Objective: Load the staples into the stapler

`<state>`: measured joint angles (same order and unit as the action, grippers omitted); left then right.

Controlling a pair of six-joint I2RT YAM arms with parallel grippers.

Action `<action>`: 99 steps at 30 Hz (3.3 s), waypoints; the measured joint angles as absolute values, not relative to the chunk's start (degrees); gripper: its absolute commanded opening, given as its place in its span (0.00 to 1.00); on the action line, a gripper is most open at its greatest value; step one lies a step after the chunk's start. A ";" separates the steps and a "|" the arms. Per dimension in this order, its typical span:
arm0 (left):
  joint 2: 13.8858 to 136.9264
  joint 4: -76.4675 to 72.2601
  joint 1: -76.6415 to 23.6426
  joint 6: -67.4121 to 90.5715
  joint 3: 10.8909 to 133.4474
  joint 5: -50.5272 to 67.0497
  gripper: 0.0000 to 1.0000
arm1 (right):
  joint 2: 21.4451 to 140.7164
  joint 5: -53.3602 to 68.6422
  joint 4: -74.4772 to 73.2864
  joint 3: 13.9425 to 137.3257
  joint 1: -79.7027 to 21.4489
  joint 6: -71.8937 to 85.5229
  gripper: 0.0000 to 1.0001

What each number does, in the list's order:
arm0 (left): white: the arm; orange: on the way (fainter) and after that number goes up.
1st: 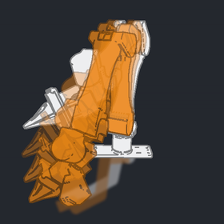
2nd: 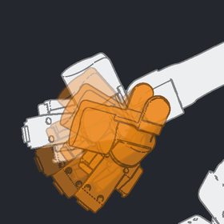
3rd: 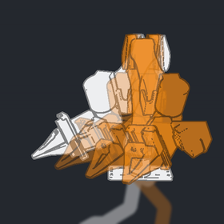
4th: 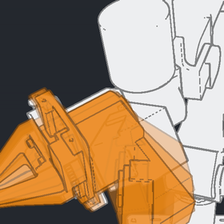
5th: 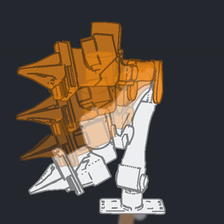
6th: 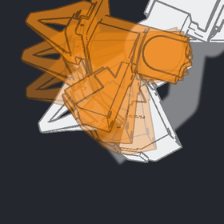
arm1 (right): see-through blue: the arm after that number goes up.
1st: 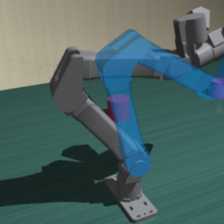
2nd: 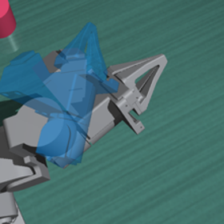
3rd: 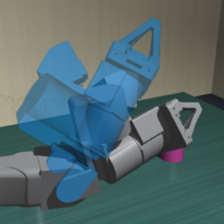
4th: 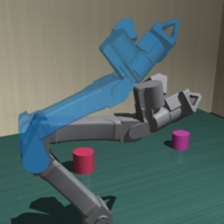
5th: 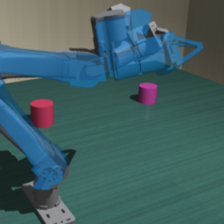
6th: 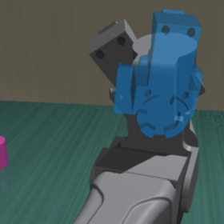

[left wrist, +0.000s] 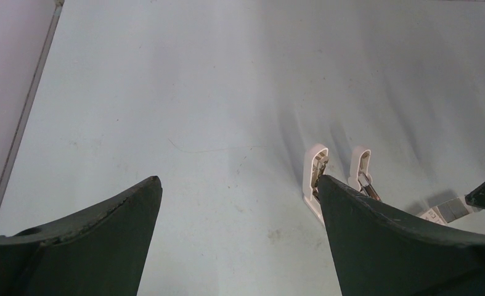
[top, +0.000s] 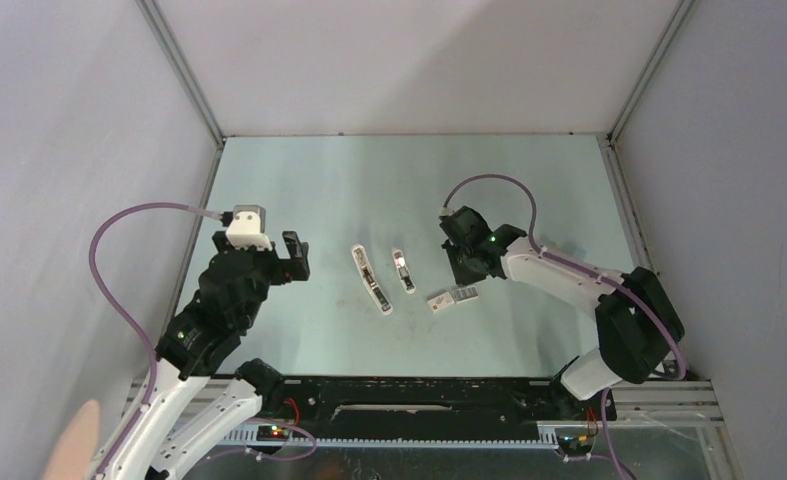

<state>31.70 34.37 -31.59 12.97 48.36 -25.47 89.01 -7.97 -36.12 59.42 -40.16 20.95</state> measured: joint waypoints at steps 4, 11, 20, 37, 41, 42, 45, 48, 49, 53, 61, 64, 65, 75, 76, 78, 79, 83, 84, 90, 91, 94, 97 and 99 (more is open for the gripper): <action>31.14 34.04 -31.35 12.97 47.53 -25.32 1.00 | 86.50 -7.92 -33.98 59.42 -41.52 20.93 0.11; 31.07 33.95 -31.11 12.97 47.33 -25.32 1.00 | 86.48 -7.51 -26.59 59.42 -44.14 20.95 0.11; 30.98 33.93 -29.89 12.97 47.33 -25.32 1.00 | 91.70 -6.96 -15.92 59.42 -46.92 20.97 0.10; 29.93 33.56 -28.62 12.97 47.24 -25.30 1.00 | 100.29 -9.65 -5.56 59.53 -50.39 20.97 0.09; 29.91 33.54 -28.45 12.97 47.24 -25.28 1.00 | 101.43 -9.89 -4.49 59.53 -50.59 20.99 0.09; 29.89 33.54 -28.42 12.97 47.24 -25.28 1.00 | 101.60 -9.91 -4.38 59.53 -50.68 20.99 0.09; 29.87 33.54 -28.34 12.97 47.24 -25.28 1.00 | 102.02 -9.93 -3.81 59.53 -50.83 20.99 0.09; 29.87 33.54 -28.29 12.97 47.24 -25.26 1.00 | 102.26 -10.09 -3.66 59.53 -50.83 20.99 0.09; 29.85 33.54 -28.29 12.97 47.24 -25.28 1.00 | 102.32 -10.24 -3.68 59.53 -50.83 20.99 0.09; 29.82 33.52 -28.29 12.97 47.24 -25.26 1.00 | 102.43 -10.59 -3.68 59.53 -50.94 20.99 0.09; 29.82 33.54 -28.14 12.97 47.24 -25.23 1.00 | 103.50 -10.90 -3.70 59.53 -51.18 20.99 0.08; 29.82 33.54 -28.08 12.97 47.22 -25.21 1.00 | 103.50 -10.98 -3.70 59.53 -51.20 20.99 0.08; 29.82 33.54 -28.05 12.97 47.22 -25.19 1.00 | 103.50 -11.00 -3.70 59.53 -51.20 20.99 0.08; 29.82 33.54 -27.92 12.97 47.22 -25.04 0.98 | 103.50 -11.90 -3.77 59.53 -51.64 20.99 0.08; 29.82 33.54 -27.92 12.97 47.22 -25.02 0.98 | 103.48 -11.99 -3.79 59.53 -51.68 20.99 0.08; 29.82 33.54 -27.92 12.97 47.22 -24.99 0.98 | 103.33 -12.21 -3.64 59.33 -51.75 21.02 0.08; 29.82 33.54 -27.90 12.97 47.22 -24.91 0.98 | 103.07 -12.29 -4.01 59.18 -51.81 21.06 0.08; 29.78 33.52 -27.55 12.97 47.22 -24.77 0.98 | 102.52 -12.34 -4.16 59.44 -52.03 21.21 0.08; 29.74 33.52 -27.55 12.97 47.22 -24.71 0.98 | 102.32 -12.32 -4.14 59.51 -52.07 21.21 0.08; 29.32 33.52 -27.55 12.97 46.78 -24.67 0.98 | 101.93 -12.27 -3.90 59.61 -52.07 21.34 0.08; 29.28 33.54 -27.55 12.99 46.78 -24.67 0.98 | 101.93 -12.29 -3.88 59.61 -52.07 21.41 0.08; 29.17 33.52 -27.55 12.97 46.78 -24.67 0.98 | 101.93 -12.29 -3.75 59.61 -52.07 21.63 0.08; 29.17 33.50 -27.55 12.97 46.78 -24.64 0.98 | 101.93 -12.29 -3.75 59.61 -52.07 21.96 0.08; 29.17 33.52 -27.55 12.97 46.76 -24.64 0.98 | 101.95 -12.29 -3.70 59.61 -52.07 22.06 0.07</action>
<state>29.17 33.52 -27.55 12.97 46.76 -24.64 101.95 -12.29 -3.70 59.61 -52.07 22.06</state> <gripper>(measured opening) 0.985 0.160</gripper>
